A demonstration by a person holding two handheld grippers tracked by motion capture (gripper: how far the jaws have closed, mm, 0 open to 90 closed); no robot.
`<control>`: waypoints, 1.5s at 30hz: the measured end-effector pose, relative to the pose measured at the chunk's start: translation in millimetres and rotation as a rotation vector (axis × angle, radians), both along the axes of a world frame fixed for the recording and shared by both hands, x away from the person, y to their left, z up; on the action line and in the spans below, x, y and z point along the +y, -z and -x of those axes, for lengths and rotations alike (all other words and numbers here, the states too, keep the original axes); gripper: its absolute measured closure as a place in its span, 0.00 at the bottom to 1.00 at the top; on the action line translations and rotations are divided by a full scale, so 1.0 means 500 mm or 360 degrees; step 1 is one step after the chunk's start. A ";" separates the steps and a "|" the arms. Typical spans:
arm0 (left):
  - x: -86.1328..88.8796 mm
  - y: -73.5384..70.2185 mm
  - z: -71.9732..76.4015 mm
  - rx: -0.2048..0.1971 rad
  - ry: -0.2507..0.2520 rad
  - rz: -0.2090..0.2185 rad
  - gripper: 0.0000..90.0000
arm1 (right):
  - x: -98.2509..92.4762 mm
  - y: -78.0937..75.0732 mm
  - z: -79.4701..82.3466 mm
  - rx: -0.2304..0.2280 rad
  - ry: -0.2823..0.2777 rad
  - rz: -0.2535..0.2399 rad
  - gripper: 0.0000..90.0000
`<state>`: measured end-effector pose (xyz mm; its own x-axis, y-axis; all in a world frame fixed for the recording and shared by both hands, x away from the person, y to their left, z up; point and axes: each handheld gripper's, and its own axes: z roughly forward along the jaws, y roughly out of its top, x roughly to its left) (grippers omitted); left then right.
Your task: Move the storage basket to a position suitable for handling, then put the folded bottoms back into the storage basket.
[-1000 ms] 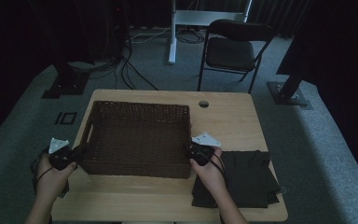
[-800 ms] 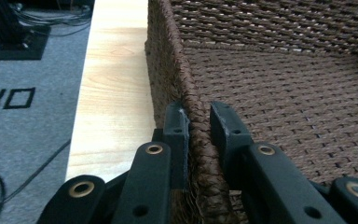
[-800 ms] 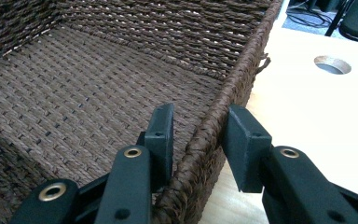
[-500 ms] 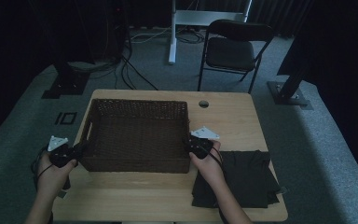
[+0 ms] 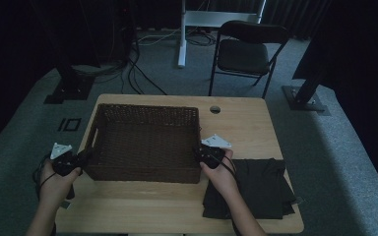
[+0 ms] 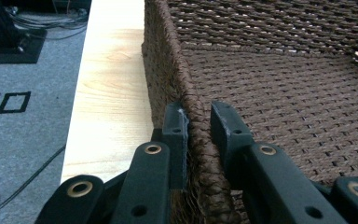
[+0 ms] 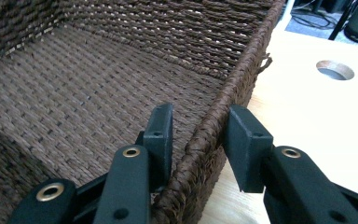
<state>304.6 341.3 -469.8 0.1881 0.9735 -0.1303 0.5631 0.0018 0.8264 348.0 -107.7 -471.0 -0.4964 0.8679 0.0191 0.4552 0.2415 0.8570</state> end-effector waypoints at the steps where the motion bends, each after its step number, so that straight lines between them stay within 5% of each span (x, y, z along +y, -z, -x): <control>1: -0.001 -0.001 0.000 -0.0002 -0.0002 -0.0013 0.86 | 0.000 0.000 0.000 0.0000 0.0000 0.0000 0.70; 4: 0.001 0.000 0.001 -0.0007 0.0006 -0.0001 0.86 | -0.005 0.004 -0.004 -0.0006 -0.0006 -0.0049 0.65; 5: 0.003 0.002 0.001 -0.0019 0.0028 0.0009 0.76 | -0.009 0.006 -0.006 -0.0014 0.0001 -0.0075 0.52; 6: 0.004 0.003 0.000 -0.0029 0.0055 0.0037 0.76 | -0.009 0.006 -0.006 -0.0014 0.0001 -0.0075 0.52; 7: 0.004 0.005 -0.003 -0.0029 0.0069 0.0047 0.53 | -0.016 0.008 -0.009 -0.0007 -0.0014 -0.0126 0.40; 8: 0.003 0.007 -0.006 -0.0020 0.0082 0.0008 0.42 | -0.019 0.009 -0.010 0.0003 -0.0027 -0.0141 0.35; 12: 0.001 0.006 -0.012 -0.0044 0.0085 -0.0018 0.22 | -0.022 0.010 -0.009 -0.0019 -0.0051 -0.0066 0.21; 14: 0.001 0.003 -0.012 -0.0052 0.0105 -0.0001 0.22 | -0.025 0.005 -0.008 0.0000 -0.0064 -0.0123 0.18; 17: -0.003 0.002 -0.012 -0.0028 0.0117 0.0034 0.22 | -0.024 0.002 -0.008 0.0003 -0.0107 -0.0093 0.18; 20: -0.001 0.001 -0.012 -0.0021 0.0115 -0.0014 0.22 | -0.024 -0.001 -0.007 0.0003 -0.0116 -0.0093 0.18; 22: 0.001 0.001 -0.012 -0.0049 0.0107 -0.0112 0.20 | -0.024 -0.006 -0.003 -0.0008 -0.0126 -0.0103 0.15; 25: -0.003 -0.004 -0.010 -0.0075 0.0094 -0.0033 0.20 | -0.022 -0.012 0.000 -0.0027 -0.0158 -0.0082 0.15; 30: -0.011 -0.009 -0.004 -0.0106 0.0090 -0.0120 0.17 | -0.016 -0.021 0.010 -0.0045 -0.0175 -0.0109 0.15; 45: -0.018 -0.052 0.012 -0.0179 0.0104 -0.0087 0.19 | -0.026 -0.042 0.019 -0.0109 -0.0238 -0.0079 0.15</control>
<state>298.7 332.5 -443.8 0.2617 0.9637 -0.0522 0.4644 -0.0783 0.8822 338.4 -121.0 -450.1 -0.6216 0.7831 0.0214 0.3573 0.2590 0.8974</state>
